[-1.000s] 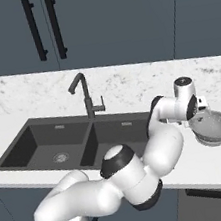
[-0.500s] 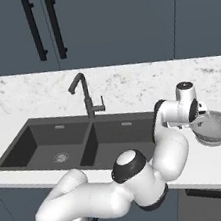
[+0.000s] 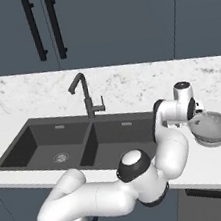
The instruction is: Put the colander in the sink, put the banana, tangerine in the colander, and turn on the sink faucet and pour water over the colander.
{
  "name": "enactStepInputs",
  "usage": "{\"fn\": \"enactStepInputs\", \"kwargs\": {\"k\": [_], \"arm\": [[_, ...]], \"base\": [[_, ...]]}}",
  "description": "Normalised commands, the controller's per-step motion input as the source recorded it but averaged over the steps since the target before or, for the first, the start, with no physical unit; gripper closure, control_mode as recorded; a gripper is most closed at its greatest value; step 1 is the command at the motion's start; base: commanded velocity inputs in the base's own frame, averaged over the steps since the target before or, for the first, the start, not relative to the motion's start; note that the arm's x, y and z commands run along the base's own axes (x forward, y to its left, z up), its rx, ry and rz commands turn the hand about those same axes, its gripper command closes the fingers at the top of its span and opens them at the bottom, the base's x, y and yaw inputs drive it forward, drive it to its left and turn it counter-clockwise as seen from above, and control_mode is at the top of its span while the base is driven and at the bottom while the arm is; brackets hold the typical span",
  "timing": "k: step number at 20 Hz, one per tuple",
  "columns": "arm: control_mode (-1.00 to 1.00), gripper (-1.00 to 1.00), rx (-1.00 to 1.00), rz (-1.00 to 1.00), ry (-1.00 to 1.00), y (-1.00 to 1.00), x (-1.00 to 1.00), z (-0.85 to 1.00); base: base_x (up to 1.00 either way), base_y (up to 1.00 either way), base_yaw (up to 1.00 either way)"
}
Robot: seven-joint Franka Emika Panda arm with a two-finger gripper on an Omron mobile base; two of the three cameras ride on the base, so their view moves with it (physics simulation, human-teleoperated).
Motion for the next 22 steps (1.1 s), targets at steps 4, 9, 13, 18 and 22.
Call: {"fn": "enactStepInputs", "kwargs": {"k": [4,9,13,18,22], "arm": [[-1.00,-1.00,0.00,0.00,0.02,-0.01,0.02,-0.19],[-1.00,1.00,0.00,0.00,0.05,0.00,0.00,-0.23],[-1.00,1.00,0.00,0.00,0.04,0.00,0.00,-0.04],[-1.00,1.00,0.00,0.00,0.00,0.00,0.00,0.00],[-1.00,1.00,0.00,0.00,0.00,0.00,-0.09,0.00]], "base": [[0.00,0.00,0.00],[0.00,0.00,0.00],[0.00,0.00,0.00],[0.00,0.00,0.00],[0.00,0.00,0.00]]}}
